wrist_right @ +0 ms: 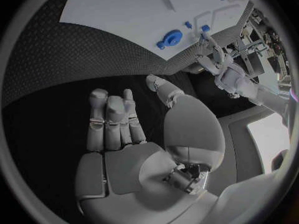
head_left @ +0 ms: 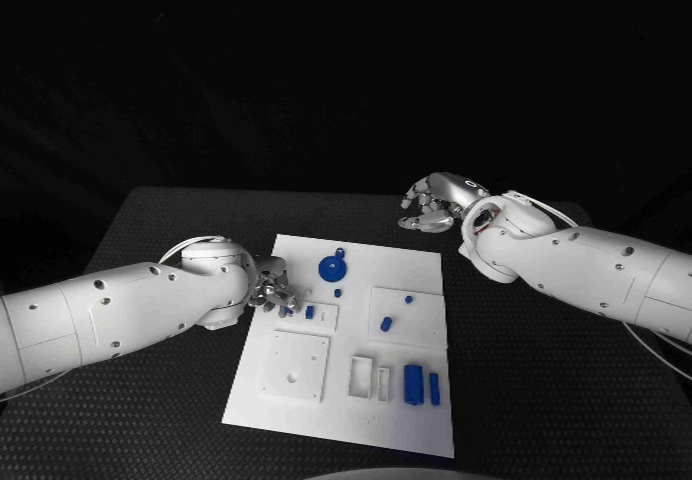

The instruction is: Assemble the parts on the task board

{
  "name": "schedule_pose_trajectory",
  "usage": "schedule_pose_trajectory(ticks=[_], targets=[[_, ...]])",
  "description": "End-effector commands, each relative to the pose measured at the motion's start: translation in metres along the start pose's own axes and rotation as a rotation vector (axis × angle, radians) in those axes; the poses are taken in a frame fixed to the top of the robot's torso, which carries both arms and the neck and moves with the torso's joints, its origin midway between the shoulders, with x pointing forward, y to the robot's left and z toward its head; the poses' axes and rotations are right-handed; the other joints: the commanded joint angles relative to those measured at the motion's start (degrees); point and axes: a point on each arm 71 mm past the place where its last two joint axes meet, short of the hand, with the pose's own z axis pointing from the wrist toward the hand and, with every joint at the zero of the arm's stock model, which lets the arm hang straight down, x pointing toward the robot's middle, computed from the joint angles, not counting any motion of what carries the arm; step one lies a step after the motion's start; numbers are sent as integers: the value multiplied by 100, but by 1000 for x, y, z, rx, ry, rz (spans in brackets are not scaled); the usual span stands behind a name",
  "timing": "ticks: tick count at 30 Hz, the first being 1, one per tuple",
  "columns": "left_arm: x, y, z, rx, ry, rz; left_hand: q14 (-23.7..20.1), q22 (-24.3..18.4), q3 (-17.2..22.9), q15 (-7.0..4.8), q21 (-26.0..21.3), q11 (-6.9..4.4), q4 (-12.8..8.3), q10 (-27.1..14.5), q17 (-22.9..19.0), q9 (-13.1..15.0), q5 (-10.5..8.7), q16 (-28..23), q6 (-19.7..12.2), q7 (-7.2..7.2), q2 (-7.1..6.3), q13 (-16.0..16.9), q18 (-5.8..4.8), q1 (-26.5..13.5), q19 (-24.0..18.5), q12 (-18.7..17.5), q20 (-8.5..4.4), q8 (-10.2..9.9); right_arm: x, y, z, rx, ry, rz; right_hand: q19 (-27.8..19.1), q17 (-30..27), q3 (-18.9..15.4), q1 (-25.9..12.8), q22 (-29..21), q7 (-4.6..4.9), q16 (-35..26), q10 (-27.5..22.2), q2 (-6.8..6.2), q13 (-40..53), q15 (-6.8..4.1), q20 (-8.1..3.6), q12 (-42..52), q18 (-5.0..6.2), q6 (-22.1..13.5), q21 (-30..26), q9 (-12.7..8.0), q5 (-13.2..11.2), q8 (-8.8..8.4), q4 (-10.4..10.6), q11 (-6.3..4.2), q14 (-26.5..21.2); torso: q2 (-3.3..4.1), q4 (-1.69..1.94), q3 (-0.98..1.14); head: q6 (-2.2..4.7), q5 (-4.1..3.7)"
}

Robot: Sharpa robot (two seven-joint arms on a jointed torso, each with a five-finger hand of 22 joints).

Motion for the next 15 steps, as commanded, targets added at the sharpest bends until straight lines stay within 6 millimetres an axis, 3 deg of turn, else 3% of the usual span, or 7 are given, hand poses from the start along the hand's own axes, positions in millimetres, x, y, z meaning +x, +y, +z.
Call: schedule_pose_trajectory(ticks=[1,15], targets=[[3,0,1,-1,10,35,74,64,295,-121,-8,-59,-248,75,-3,8,-35,-27,-32,1,436,8,20,472,-10,-33,-724,-2,1,1,0,-6,8,-9,20,-8,-22,-56,8,35,-21,-19,1,-10,32,-13,37,251,-6,-25,-6,36,-20,14,10,21,0,-3,-2,3,0],[5,-2,0,5,21,46,74,65,294,-120,-8,-60,-244,75,-2,9,-49,-26,-30,0,432,10,20,482,-10,-31,-724,0,1,0,0,-5,9,-9,20,-8,-22,-57,9,35,-21,-19,-1,-11,32,-13,38,251,-6,-26,-6,42,-20,14,10,21,-1,-2,-1,-1,-1]])
